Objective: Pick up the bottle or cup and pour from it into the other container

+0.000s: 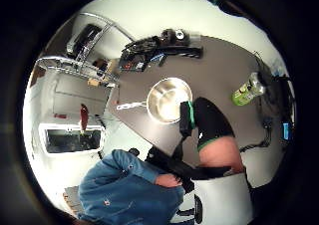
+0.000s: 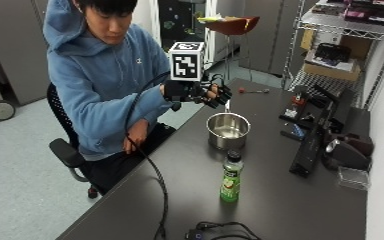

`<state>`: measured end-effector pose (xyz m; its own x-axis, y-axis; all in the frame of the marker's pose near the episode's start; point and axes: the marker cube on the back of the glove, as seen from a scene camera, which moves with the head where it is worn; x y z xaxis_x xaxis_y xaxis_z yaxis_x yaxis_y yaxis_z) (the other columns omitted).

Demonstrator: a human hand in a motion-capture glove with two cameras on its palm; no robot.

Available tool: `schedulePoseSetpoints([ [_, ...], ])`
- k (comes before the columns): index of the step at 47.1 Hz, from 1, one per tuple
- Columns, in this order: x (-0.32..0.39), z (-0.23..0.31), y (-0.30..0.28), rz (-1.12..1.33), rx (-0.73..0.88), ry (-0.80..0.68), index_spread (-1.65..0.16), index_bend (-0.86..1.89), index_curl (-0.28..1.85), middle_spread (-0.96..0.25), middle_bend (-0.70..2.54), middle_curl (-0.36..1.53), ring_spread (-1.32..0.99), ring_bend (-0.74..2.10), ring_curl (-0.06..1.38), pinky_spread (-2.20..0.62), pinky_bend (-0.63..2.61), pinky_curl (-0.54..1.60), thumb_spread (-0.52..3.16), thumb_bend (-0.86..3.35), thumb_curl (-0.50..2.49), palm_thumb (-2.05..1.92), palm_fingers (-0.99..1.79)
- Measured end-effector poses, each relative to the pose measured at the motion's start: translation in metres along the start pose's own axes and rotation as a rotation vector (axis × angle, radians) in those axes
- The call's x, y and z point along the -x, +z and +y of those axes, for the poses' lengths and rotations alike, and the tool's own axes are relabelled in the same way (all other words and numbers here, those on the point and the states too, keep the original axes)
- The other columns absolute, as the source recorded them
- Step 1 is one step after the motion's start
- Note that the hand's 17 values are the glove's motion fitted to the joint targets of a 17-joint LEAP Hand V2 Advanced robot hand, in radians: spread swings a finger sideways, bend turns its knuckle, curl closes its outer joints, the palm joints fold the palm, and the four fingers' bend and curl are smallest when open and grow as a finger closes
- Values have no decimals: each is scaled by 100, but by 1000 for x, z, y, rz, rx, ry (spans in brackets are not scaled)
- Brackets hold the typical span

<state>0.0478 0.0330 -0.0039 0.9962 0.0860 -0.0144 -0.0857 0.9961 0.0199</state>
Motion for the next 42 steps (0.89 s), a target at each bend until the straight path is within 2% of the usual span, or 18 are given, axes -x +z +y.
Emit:
schedulePoseSetpoints([
  [17, -80, 30, 7, -112, -61, 93, -37, 13, 27, 0, 19, 23, 10, 33, 22, 21, 57, 24, 111, 8, 35, 60, 27],
  [42, -180, 42, 62, -425, -312, 105, -35, 11, 19, 5, 20, 29, 10, 46, 28, 22, 69, 29, 102, -4, 37, 57, 13],
])
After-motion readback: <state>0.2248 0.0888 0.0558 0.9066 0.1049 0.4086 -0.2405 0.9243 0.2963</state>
